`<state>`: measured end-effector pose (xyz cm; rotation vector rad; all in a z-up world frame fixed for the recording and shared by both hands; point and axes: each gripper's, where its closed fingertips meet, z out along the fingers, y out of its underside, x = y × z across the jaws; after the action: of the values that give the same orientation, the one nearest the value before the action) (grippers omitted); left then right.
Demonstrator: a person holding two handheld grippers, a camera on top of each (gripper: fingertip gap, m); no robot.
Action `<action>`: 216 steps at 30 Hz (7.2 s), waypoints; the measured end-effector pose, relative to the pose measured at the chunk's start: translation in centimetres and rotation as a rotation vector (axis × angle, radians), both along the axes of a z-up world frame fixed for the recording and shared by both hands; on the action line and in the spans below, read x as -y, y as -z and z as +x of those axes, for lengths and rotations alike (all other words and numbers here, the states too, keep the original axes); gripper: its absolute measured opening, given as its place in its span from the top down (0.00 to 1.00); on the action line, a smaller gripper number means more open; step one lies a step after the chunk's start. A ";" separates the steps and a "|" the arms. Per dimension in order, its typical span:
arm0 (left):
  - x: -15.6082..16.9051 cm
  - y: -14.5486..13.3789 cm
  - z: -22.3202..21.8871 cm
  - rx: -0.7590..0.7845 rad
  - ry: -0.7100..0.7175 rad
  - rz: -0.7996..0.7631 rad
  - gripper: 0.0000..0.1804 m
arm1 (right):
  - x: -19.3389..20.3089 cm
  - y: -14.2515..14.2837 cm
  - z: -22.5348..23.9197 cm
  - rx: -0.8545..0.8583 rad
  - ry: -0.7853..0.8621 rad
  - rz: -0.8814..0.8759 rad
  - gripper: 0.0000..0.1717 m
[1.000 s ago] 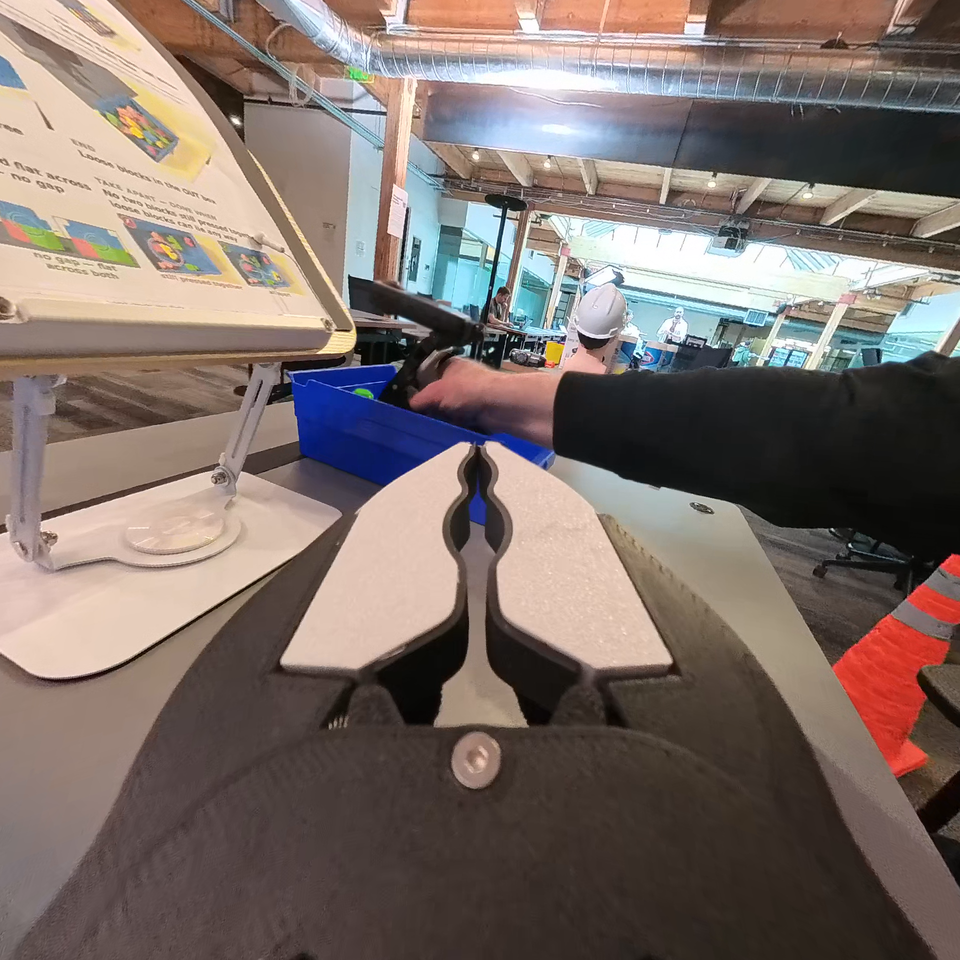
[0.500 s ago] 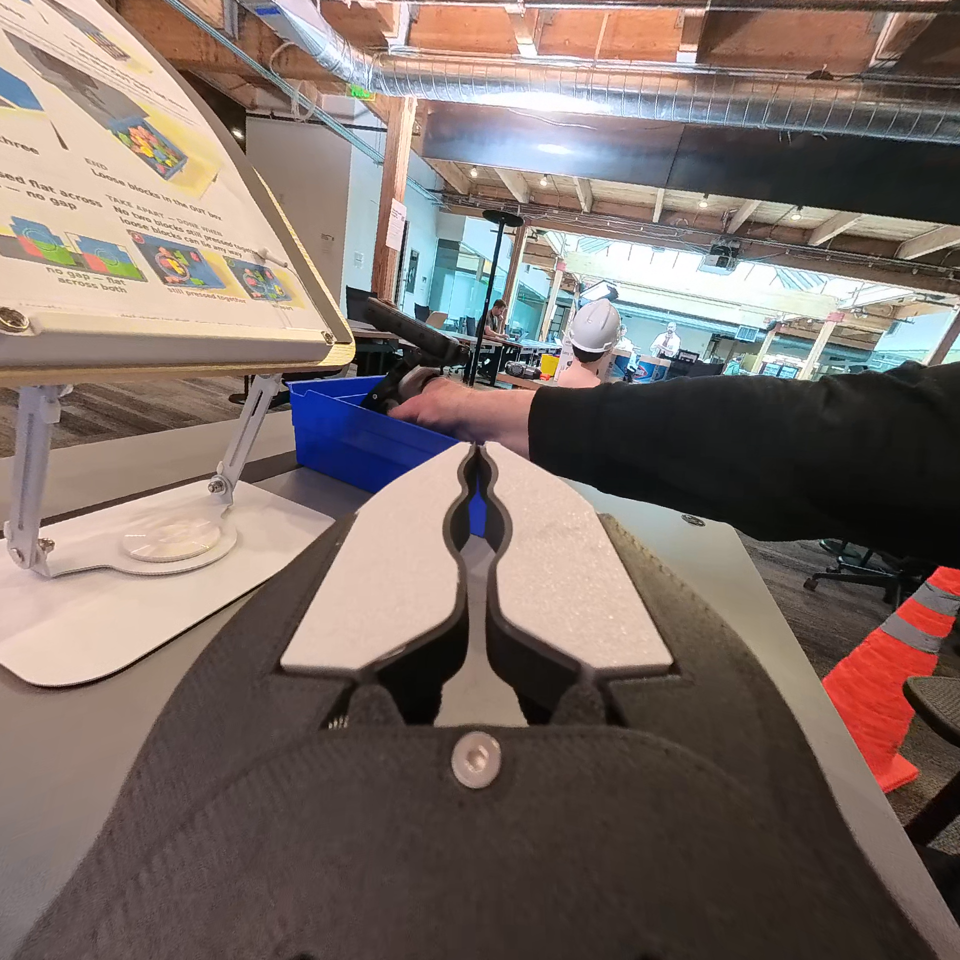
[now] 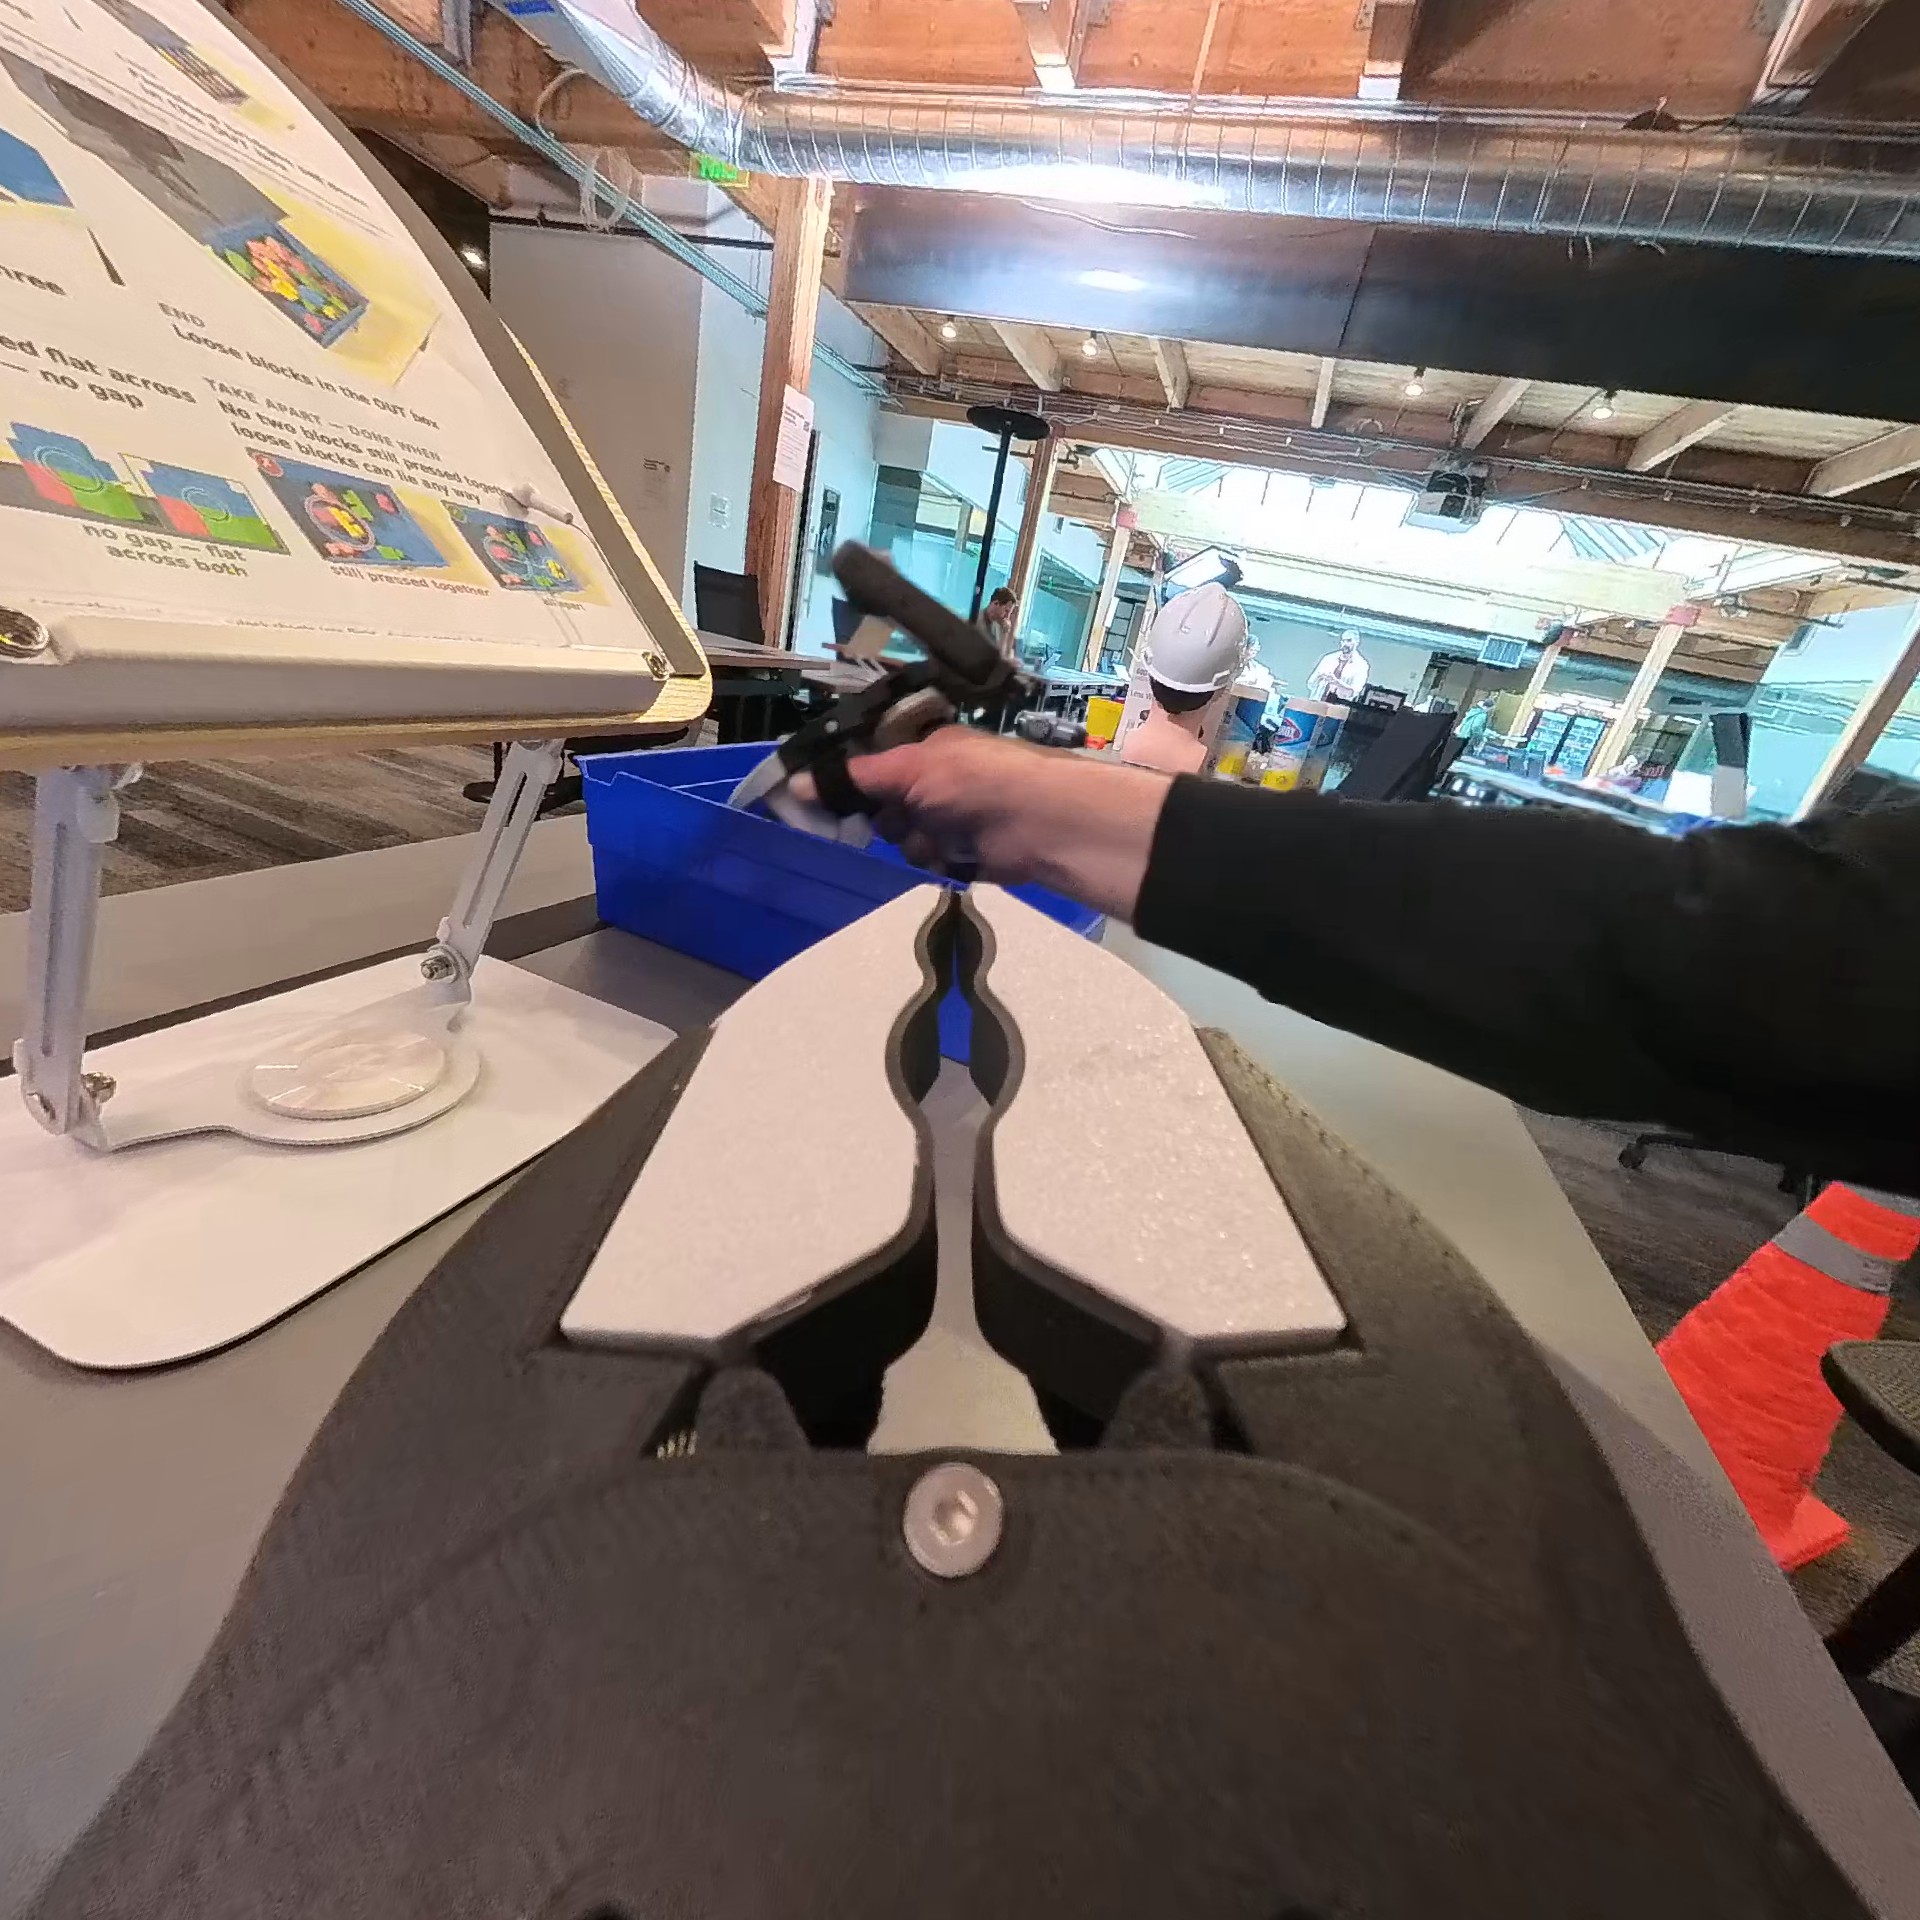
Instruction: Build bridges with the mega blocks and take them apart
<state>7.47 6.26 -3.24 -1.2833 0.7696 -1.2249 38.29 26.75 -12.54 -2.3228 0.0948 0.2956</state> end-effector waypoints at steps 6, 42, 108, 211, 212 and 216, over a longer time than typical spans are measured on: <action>0.2 -0.2 -0.1 -0.011 -0.016 0.029 1.00 | 5.2 -8.4 -1.5 0.138 -0.105 0.276 0.97; -5.9 5.8 -7.6 -0.536 -0.606 0.087 1.00 | 12.9 0.1 -21.9 0.412 -0.497 0.424 1.00; 1.2 4.1 0.7 -0.621 -0.480 0.357 0.87 | 21.6 -6.7 -31.8 -0.896 -0.923 0.479 0.77; -21.9 12.6 -25.2 -1.966 -0.136 0.081 0.80 | 20.5 3.8 -24.2 0.288 -1.221 0.048 0.75; -22.0 12.1 -25.0 -1.932 -0.156 0.080 0.80 | 20.4 3.7 -24.2 0.289 -1.217 0.052 0.75; -22.2 9.4 -24.7 -1.856 -0.256 0.121 0.80 | 20.2 3.5 -24.1 0.267 -1.206 0.064 0.75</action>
<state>-17.19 28.49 -12.60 -2.1287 1.7529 0.5919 14.18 6.58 -16.05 -2.0566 -1.4401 0.5387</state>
